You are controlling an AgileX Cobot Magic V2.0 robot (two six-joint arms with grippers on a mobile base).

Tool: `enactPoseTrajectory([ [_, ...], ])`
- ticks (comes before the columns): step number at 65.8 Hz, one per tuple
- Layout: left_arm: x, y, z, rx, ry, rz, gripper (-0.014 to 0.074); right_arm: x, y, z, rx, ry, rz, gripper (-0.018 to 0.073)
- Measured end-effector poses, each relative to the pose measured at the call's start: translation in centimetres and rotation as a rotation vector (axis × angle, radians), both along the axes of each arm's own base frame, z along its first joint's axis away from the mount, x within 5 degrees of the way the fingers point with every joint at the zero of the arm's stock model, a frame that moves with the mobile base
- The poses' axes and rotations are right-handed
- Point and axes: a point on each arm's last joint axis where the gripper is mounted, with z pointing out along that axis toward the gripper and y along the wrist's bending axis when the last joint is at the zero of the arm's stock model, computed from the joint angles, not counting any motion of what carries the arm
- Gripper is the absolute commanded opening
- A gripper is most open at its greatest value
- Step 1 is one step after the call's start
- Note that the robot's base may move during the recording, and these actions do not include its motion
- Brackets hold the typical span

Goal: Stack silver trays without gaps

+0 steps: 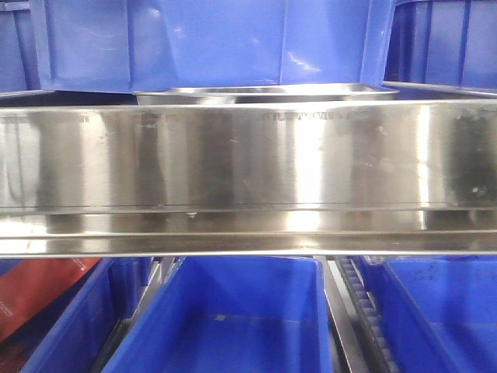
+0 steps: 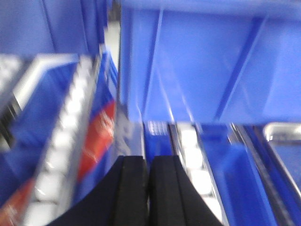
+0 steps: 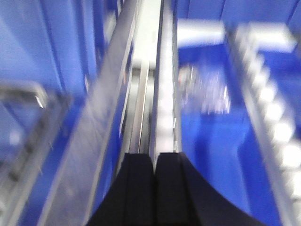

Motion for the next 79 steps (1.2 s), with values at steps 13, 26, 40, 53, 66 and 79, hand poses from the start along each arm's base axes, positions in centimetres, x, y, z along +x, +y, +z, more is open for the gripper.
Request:
enactPoseTrajectory([
  [13,2.9,-2.6,0.3,-0.017,0.117,-0.065,-0.0017,2.7,1.9,-0.6,0.103,0.142,-0.014,-0.0067],
  [26,5.5,-7.0,0.6,0.031,0.212,-0.024,-0.0017,5.5,5.2,0.3,0.131,0.245,-0.042,-0.0067],
  [40,8.2,-10.8,1.3,0.031,0.352,0.022,-0.0017,8.5,8.6,1.0,0.116,0.396,-0.029,-0.0067],
  [53,10.5,-12.4,-0.2,0.001,0.520,0.057,-0.0017,11.2,11.3,0.1,0.078,0.500,-0.004,-0.0067],
  [66,11.3,-13.1,-1.8,-0.019,0.593,0.055,-0.0017,12.5,12.3,-1.7,0.067,0.550,-0.008,-0.0067],
  [79,11.4,-13.3,-2.3,-0.021,0.611,0.055,0.0051,12.7,12.4,-2.2,0.065,0.567,-0.015,0.0024],
])
